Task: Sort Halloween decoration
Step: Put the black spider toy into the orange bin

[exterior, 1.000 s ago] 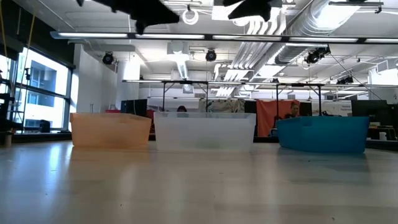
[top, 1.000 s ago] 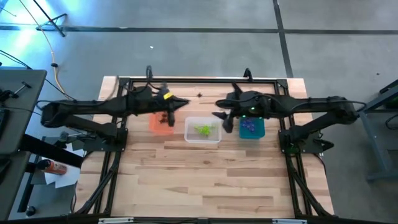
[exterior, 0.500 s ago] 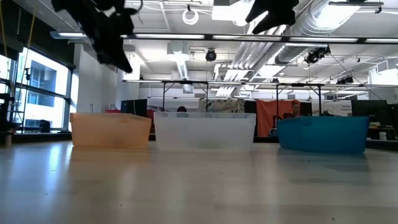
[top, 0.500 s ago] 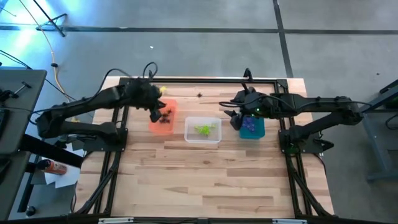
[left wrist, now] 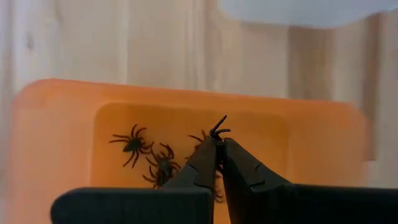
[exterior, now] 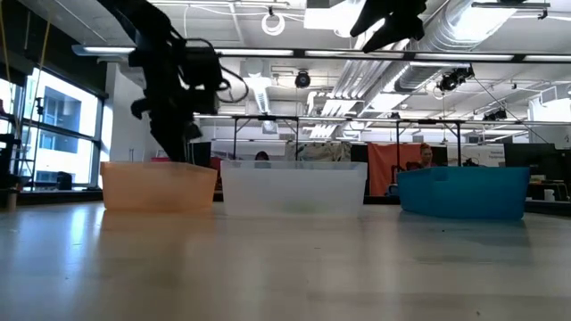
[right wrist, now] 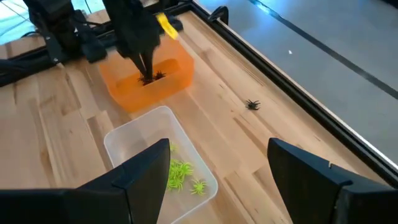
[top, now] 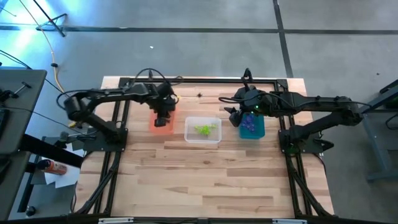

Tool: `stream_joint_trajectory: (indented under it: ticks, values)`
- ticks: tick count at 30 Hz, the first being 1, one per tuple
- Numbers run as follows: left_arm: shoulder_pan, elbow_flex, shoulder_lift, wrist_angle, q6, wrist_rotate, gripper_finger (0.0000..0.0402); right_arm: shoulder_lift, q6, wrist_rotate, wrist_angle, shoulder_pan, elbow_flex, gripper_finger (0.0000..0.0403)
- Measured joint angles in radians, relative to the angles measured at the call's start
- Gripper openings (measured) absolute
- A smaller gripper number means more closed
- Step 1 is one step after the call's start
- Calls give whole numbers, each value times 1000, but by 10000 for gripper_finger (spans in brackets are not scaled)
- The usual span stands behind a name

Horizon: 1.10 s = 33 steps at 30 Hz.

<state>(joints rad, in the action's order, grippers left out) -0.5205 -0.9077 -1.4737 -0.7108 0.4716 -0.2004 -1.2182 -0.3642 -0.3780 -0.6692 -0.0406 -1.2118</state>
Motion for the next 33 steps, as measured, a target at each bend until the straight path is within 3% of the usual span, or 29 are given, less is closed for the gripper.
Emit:
stream_joint_trajectory:
  ticks: [11,23,27,33]
  values:
    - [-46,0,-177,81,106,39,0,0,-84,-1,0,0,0,266]
    - [-49,0,-199,106,104,56,3,0,-107,-3,2,0,0,266]
    - [-48,0,-199,98,76,76,35,0,-106,-3,3,0,0,266]
    - [-47,-8,-198,55,36,77,127,0,-101,-3,3,0,0,266]
